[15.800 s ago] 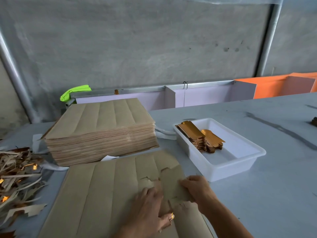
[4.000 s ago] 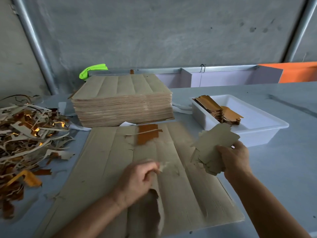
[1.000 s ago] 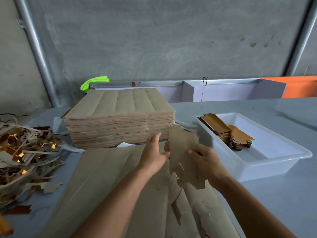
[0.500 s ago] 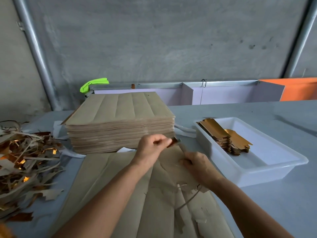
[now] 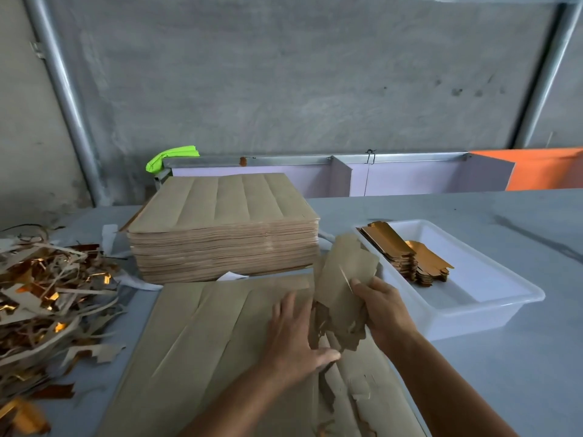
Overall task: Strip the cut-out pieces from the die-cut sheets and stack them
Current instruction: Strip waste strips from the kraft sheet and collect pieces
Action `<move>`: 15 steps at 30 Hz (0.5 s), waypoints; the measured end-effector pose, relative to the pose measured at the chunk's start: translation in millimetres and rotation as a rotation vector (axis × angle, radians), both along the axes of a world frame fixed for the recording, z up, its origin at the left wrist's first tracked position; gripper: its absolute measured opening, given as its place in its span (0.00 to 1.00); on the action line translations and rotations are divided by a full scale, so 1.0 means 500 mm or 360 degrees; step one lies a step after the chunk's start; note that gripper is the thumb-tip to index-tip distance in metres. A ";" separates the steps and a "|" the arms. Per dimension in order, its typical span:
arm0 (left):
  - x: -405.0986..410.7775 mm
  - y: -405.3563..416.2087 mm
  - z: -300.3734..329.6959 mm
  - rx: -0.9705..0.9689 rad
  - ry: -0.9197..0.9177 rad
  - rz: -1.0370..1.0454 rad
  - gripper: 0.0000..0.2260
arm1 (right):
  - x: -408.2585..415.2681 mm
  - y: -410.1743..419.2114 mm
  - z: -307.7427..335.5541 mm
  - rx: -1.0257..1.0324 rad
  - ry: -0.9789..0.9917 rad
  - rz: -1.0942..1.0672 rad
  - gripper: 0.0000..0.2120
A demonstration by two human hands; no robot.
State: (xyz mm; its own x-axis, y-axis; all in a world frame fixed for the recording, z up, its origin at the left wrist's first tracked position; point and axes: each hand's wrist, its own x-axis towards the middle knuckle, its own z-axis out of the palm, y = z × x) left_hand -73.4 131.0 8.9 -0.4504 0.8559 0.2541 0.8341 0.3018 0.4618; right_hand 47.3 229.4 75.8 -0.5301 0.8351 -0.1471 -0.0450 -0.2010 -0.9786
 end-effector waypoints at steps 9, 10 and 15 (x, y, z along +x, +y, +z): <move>-0.025 -0.012 -0.008 0.0155 0.0105 0.0297 0.12 | 0.024 0.021 0.014 -0.0047 0.0205 -0.0682 0.02; -0.030 -0.015 -0.004 0.0256 0.0027 0.0305 0.10 | 0.031 0.026 0.016 -0.0078 0.0228 -0.0761 0.03; -0.056 -0.035 0.035 0.0782 -0.0799 0.0453 0.08 | 0.064 0.040 0.024 -0.0103 0.0272 -0.0843 0.09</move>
